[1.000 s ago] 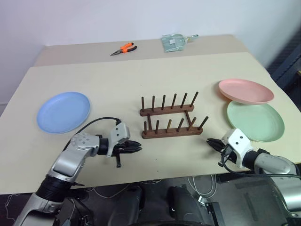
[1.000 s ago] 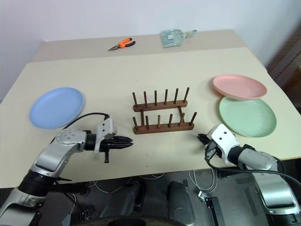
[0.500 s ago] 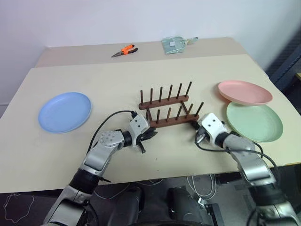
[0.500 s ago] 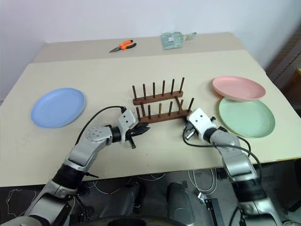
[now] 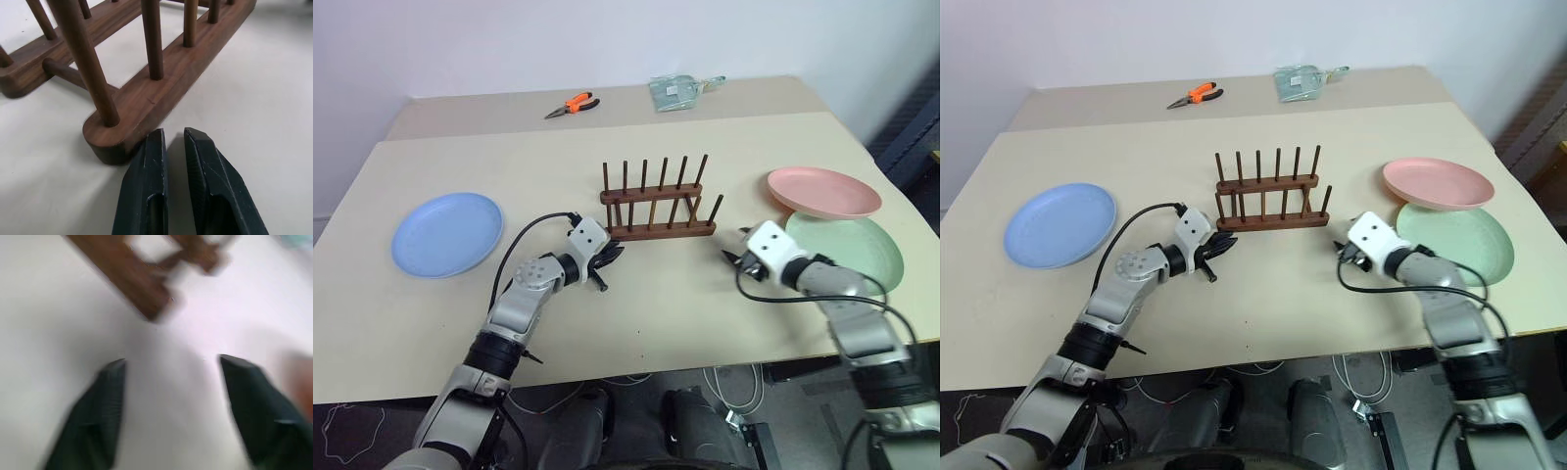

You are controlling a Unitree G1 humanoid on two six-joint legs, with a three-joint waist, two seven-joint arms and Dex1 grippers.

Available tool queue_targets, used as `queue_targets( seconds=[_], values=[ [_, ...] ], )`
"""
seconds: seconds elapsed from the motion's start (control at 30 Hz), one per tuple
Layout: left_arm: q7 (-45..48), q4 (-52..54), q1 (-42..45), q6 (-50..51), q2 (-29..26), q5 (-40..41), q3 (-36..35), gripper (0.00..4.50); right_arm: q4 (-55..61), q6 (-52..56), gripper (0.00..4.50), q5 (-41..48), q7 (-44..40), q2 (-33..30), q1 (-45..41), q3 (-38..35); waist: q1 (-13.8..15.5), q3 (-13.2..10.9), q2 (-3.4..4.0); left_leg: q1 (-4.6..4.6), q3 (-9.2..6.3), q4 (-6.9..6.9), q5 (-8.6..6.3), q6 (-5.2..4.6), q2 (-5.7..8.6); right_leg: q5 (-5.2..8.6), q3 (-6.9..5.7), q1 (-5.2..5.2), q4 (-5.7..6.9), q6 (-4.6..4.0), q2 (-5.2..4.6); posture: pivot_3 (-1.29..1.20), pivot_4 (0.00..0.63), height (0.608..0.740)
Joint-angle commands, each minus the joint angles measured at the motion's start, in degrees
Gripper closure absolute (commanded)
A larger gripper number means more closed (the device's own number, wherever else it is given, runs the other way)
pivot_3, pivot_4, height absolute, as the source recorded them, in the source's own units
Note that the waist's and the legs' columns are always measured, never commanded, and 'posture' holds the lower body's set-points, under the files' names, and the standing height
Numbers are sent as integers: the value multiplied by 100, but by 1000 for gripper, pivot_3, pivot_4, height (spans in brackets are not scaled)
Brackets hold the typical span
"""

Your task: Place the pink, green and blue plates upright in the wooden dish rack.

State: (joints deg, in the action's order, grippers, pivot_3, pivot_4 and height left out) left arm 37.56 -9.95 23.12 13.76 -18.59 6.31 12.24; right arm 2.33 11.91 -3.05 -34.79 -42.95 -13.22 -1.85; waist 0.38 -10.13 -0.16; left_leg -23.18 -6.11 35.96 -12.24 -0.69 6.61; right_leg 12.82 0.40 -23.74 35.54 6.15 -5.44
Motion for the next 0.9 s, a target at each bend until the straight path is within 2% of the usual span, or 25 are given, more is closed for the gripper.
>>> queue_targets(
  seconds=[0.03,0.13,0.27,0.43,0.53,0.67,0.7,0.8,0.9],
  values=[
    [368,596,-338,363,-26,384,-26,3920,238,-208,1438,-145,-23,-655,-60,-654,19,0,0,-3,0,0,0,0,0,0,0,-3,0,0,0,0,150,729],
    [604,1070,-481,572,-42,603,6,3920,-197,-438,1438,-406,49,-1046,-169,-658,30,-1,-3,-11,-3,4,0,0,-2,7,-2,-4,-4,-14,-1,0,150,729],
    [726,1355,-485,743,-13,714,46,3920,-1118,-889,1438,-963,219,-1307,-503,-272,30,-3,-3,-15,-2,8,0,-1,-1,8,-1,-4,-7,-18,-4,0,150,729],
    [710,1471,-412,868,40,736,36,3920,-2642,-1533,1438,-1543,600,-1218,-1268,330,15,-6,-1,-20,4,4,2,-2,1,8,-2,-13,-8,-19,-4,0,150,729],
    [715,1573,-447,913,20,744,34,3920,-3333,-1867,2141,-1816,892,-1192,-1610,592,21,-7,1,-21,5,3,2,-2,0,8,-1,-18,-7,-19,-3,0,150,729],
    [734,1780,-598,986,-60,789,-13,3920,-3471,-2071,4142,-1810,925,-1189,-1677,638,25,-7,1,-24,5,0,2,-2,1,8,3,-20,-8,-18,-3,0,150,729],
    [734,1816,-636,997,-79,790,-11,3920,-3417,-2122,4480,-1813,928,-1215,-1652,635,25,-8,3,-24,5,0,2,-2,1,8,5,-20,-8,-18,-3,0,150,729],
    [737,1879,-708,1004,-125,775,4,3920,-3185,-2297,4480,-1819,969,-1300,-1568,586,23,-9,4,-24,6,1,2,-2,2,8,7,-21,-7,-18,-2,0,150,729],
    [746,1865,-727,983,-187,779,-61,3920,-2152,-2264,4480,-1258,815,-1245,-1513,108,15,-15,14,-24,6,1,2,-2,2,8,9,-24,-6,-18,-1,0,150,729]
  ],
)
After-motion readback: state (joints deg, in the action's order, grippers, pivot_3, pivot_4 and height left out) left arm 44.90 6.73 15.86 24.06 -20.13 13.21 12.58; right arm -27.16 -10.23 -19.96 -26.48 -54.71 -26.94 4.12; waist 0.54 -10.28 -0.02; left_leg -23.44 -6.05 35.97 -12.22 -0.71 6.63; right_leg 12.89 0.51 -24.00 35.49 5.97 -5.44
